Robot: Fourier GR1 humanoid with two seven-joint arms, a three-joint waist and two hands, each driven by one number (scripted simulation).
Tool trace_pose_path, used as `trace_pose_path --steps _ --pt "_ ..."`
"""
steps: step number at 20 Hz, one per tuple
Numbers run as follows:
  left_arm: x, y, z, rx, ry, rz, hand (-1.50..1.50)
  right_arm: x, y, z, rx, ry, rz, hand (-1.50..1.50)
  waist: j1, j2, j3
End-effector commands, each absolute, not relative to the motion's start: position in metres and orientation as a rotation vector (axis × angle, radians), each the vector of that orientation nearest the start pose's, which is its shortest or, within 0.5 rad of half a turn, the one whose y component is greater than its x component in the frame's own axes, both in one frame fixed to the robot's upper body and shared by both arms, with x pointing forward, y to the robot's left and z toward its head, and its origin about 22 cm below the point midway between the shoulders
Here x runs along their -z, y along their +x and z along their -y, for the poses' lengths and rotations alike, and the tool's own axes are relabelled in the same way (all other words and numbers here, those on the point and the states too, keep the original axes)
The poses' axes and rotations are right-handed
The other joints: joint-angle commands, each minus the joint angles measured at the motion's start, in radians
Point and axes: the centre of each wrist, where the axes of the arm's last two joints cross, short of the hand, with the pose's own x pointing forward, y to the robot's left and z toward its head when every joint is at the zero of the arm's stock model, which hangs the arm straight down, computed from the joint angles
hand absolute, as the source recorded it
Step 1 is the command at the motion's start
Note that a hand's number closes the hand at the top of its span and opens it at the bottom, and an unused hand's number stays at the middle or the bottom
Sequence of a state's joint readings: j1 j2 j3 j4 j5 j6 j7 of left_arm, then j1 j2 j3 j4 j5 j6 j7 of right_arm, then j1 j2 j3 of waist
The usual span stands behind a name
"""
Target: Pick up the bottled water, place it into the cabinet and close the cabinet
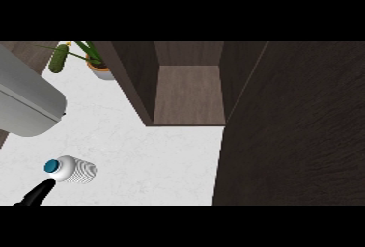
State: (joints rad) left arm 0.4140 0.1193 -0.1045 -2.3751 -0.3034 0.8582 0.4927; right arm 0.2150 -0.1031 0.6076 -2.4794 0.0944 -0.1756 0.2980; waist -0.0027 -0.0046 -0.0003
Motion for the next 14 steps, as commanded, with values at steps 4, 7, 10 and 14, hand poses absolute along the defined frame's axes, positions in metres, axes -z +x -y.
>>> trace_pose_path --steps 4,7,10,14 --pt "-0.119 0.125 -0.245 -0.764 0.739 1.588 -1.5 -0.177 0.097 0.167 -0.202 0.26 1.994 -1.5 -0.001 0.002 0.0" --pt "-0.112 0.137 -0.254 -0.786 0.747 1.568 -1.5 -0.187 0.09 0.162 -0.194 0.262 1.998 -1.5 -0.003 0.001 -0.001" --pt "-0.088 0.15 -0.256 -0.777 0.777 1.554 -1.5 -0.177 0.098 0.167 -0.208 0.251 1.998 -1.5 -0.003 0.002 -0.001" --pt "-0.065 0.15 -0.274 -0.776 0.764 1.502 -1.5 -0.186 0.088 0.171 -0.212 0.261 1.972 -1.5 -0.002 0.0 -0.002"
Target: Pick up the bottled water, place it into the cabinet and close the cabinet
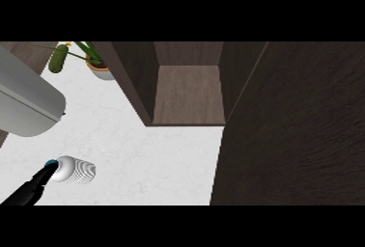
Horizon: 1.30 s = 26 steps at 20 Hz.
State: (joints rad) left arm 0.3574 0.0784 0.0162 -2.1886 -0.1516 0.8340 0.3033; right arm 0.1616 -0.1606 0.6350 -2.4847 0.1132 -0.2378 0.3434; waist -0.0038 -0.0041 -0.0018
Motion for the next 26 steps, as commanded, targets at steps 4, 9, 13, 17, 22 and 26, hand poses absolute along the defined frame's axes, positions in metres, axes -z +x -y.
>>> trace_pose_path --steps 4,9,13,17,22,26 --pt "-0.044 0.164 -0.273 -0.759 0.743 1.485 -1.5 -0.177 0.097 0.156 -0.213 0.26 1.983 -1.5 -0.002 0.001 0.0" --pt "-0.011 0.165 -0.26 -0.733 0.732 1.476 -1.5 -0.184 0.082 0.158 -0.181 0.269 1.982 -1.5 -0.008 -0.002 -0.001" --pt "0.005 0.167 -0.276 -0.742 0.715 1.488 -1.5 -0.184 0.086 0.161 -0.176 0.245 1.993 -1.5 -0.004 0.0 0.0" --pt "0.018 0.174 -0.282 -0.724 0.688 1.505 -1.5 -0.179 0.096 0.158 -0.213 0.248 1.99 -1.5 0.001 0.002 0.001" --pt "0.052 0.189 -0.278 -0.745 0.67 1.47 -1.5 -0.182 0.092 0.165 -0.184 0.237 1.998 -1.5 -0.004 0.002 0.0" --pt "0.069 0.183 -0.28 -0.765 0.672 1.456 -1.5 -0.181 0.09 0.163 -0.176 0.232 1.994 -1.5 -0.002 0.002 0.001"
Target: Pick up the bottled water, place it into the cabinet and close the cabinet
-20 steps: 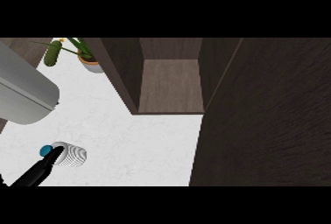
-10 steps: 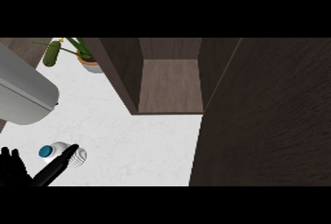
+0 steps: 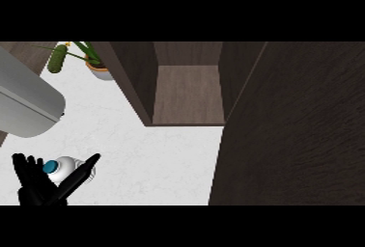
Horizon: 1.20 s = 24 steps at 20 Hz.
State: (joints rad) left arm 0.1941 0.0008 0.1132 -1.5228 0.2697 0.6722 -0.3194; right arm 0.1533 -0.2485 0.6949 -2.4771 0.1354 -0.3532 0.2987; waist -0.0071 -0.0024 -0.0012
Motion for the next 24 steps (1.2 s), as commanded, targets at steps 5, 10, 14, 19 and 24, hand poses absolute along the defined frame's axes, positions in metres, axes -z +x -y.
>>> trace_pose_path --steps 5,10,14,19,24 --pt "0.101 0.172 -0.274 -0.763 0.664 1.443 -1.5 -0.185 0.092 0.161 -0.191 0.251 2.014 -1.5 0.003 0.0 0.0" --pt "0.106 0.188 -0.267 -0.764 0.693 1.447 -1.5 -0.179 0.087 0.158 -0.207 0.255 2.012 -1.5 -0.001 0.0 0.0" --pt "0.133 0.186 -0.263 -0.792 0.726 1.435 -1.5 -0.179 0.088 0.154 -0.191 0.27 2.012 -1.5 -0.002 0.0 -0.001" --pt "0.146 0.167 -0.266 -0.797 0.699 1.43 -1.5 -0.184 0.082 0.156 -0.21 0.25 2.002 -1.5 -0.002 -0.001 -0.001" --pt "0.151 0.162 -0.269 -0.84 0.644 1.501 -1.5 -0.176 0.083 0.153 -0.186 0.249 1.982 -1.5 0.0 -0.001 0.0"
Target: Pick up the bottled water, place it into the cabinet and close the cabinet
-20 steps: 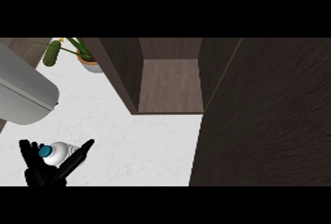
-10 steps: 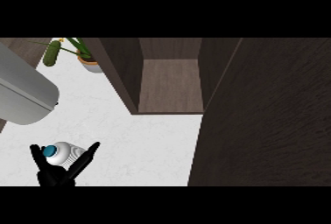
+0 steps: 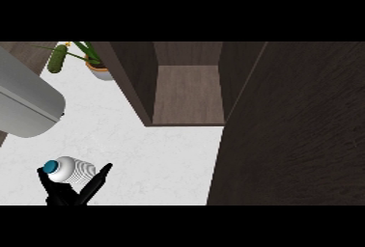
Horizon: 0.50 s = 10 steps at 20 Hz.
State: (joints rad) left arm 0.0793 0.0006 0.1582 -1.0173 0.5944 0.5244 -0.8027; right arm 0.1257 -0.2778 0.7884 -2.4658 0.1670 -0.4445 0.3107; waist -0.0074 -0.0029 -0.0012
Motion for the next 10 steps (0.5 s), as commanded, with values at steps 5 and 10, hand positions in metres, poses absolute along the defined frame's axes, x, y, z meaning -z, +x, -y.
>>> trace_pose_path --steps 5,10 --pt "0.15 0.179 -0.269 -0.871 0.606 1.55 -1.5 -0.186 0.081 0.158 -0.188 0.242 1.987 -1.5 -0.002 -0.001 0.0" --pt "0.155 0.186 -0.279 -0.892 0.591 1.561 1.5 -0.181 0.088 0.153 -0.191 0.245 2.001 -1.5 -0.001 0.001 0.0"
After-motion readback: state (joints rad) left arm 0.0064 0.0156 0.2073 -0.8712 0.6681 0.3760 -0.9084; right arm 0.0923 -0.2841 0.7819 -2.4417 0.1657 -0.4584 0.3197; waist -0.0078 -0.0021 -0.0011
